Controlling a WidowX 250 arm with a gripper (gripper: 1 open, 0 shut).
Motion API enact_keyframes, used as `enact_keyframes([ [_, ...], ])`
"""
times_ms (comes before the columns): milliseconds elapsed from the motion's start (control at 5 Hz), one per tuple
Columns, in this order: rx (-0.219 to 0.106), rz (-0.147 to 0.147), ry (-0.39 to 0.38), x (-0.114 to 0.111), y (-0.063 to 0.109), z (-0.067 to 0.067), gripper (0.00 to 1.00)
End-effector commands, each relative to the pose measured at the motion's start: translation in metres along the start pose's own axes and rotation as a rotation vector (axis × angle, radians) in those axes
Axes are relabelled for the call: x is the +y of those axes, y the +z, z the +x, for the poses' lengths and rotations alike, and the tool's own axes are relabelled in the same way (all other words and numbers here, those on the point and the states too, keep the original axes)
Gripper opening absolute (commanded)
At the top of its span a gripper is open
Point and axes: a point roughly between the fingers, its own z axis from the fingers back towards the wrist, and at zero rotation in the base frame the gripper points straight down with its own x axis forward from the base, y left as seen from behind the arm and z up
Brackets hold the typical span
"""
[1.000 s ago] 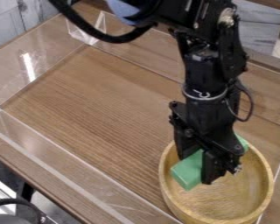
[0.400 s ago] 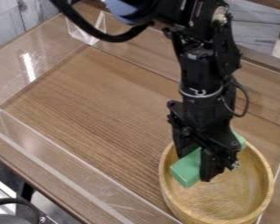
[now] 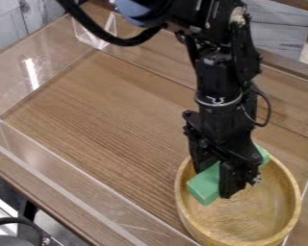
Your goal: Put the green block in the brown bowl
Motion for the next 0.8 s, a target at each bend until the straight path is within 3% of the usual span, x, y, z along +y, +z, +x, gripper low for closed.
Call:
enact_keyframes([
  [0, -0.038, -0.006, 0.009, 0.0029, 0.0079, 0.0077, 0.00],
  [600, -0.047, -0.019, 0.012, 0.0040, -0.0004, 0.0105, 0.00],
])
